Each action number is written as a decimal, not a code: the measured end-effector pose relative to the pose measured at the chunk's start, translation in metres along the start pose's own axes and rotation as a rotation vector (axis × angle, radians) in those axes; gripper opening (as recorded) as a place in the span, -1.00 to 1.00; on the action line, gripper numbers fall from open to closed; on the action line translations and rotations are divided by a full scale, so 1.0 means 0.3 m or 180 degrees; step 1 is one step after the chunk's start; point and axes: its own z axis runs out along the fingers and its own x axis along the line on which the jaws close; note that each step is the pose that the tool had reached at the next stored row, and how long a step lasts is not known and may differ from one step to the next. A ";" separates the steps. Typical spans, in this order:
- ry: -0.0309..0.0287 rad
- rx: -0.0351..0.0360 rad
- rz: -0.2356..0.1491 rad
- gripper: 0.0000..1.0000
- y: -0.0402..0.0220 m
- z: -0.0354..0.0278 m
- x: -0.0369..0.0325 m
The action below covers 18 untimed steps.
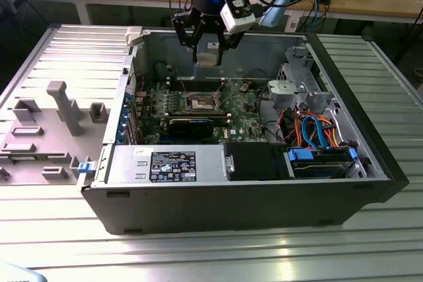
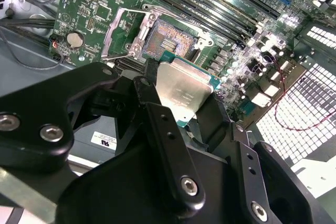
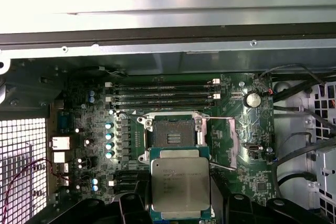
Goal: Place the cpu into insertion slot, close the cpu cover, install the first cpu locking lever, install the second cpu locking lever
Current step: 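Place the cpu into insertion slot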
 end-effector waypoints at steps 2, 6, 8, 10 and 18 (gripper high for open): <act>0.0000 0.0000 0.0000 0.09 0.000 0.000 0.000; -0.0001 0.0004 0.0003 0.09 0.000 0.002 0.000; -0.0001 0.0015 0.0005 0.09 0.000 0.003 0.000; -0.0001 0.0030 0.0012 0.09 0.000 0.003 0.000; -0.0005 0.0070 0.0112 0.09 0.000 0.004 0.000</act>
